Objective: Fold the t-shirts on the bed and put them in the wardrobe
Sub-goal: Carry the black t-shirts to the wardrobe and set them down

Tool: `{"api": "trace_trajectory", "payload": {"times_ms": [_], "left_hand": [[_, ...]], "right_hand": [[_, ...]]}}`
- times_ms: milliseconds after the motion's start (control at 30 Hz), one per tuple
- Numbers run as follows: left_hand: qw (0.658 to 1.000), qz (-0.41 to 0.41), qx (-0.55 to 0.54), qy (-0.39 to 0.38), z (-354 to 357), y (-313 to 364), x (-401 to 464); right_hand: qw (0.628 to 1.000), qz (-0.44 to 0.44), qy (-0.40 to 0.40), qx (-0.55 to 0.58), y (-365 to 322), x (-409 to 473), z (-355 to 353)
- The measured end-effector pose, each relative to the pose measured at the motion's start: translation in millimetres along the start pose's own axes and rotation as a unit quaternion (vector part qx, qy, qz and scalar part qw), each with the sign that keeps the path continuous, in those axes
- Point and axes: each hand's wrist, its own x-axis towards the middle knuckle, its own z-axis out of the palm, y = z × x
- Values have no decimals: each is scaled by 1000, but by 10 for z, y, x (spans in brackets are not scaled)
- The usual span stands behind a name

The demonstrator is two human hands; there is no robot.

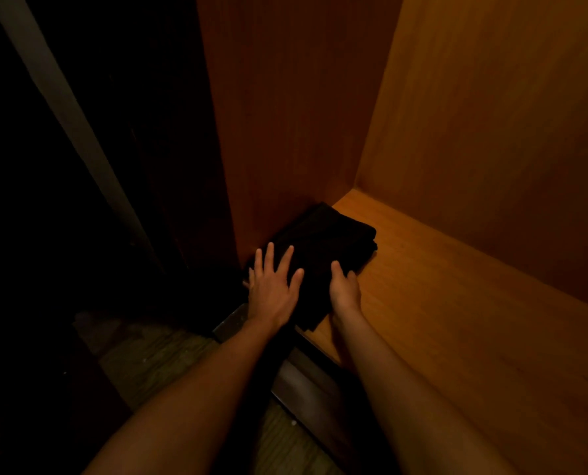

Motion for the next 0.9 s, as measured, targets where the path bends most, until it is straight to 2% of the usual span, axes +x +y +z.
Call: {"api": "trace_trajectory", "payload": {"times_ms": [167,267,400,500,600,733,900], "left_hand": [[1000,12,5,-14,-24,0,37],[999,11,29,-22,-125,28,22],[997,18,79,-11,-320,148,-75],[998,8,59,13,-562,292,-250],[999,1,20,36,-926,477,-493],[1000,11,1,24,-1645,730,-879],[996,9,93,-9,-2875,1239,-1435]], "right_hand": [[999,-2,-31,-18,-78,28,-58],[997,-25,-14,-66,-133,3,-124],[978,-96,51,-178,-259,-139,-204],[950,-183,61,-247,-421,-427,-307],[921,-252,53,-291,-633,-809,-456],[895,-292,50,-334,-1016,-1477,-728],[841,-348,22,-414,-1801,-2547,-1088]]}}
